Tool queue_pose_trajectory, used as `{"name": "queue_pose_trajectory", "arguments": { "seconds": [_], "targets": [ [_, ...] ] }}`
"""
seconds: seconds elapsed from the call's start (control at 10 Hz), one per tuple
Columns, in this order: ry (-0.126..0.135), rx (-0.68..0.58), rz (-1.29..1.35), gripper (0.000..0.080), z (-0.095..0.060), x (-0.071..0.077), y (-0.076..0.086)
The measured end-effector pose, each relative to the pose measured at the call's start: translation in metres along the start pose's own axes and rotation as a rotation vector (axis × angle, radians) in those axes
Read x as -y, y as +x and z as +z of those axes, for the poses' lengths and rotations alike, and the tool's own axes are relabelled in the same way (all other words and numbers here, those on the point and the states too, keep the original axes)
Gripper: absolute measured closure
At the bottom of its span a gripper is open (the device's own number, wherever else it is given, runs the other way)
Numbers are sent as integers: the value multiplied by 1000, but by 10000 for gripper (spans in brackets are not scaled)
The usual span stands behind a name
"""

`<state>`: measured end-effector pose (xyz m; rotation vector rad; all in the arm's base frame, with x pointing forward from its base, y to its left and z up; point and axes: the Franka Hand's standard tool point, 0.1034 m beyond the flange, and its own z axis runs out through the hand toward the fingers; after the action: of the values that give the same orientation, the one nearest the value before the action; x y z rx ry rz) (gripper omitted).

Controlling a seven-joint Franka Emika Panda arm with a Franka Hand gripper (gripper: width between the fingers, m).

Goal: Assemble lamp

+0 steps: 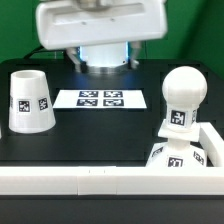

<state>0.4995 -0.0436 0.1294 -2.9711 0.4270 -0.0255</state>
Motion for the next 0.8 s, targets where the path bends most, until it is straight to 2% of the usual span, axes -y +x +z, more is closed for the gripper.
{"name": "queue_pose_trajectory", "arguments": {
  "seconds": [0.5, 0.6, 0.8],
  "targets": [
    [-3, 2, -11, 100, 4, 3, -1],
    [-6, 14, -45, 100, 7, -2, -8],
    [-8, 26, -114, 100, 6, -37, -22]
  ]
}}
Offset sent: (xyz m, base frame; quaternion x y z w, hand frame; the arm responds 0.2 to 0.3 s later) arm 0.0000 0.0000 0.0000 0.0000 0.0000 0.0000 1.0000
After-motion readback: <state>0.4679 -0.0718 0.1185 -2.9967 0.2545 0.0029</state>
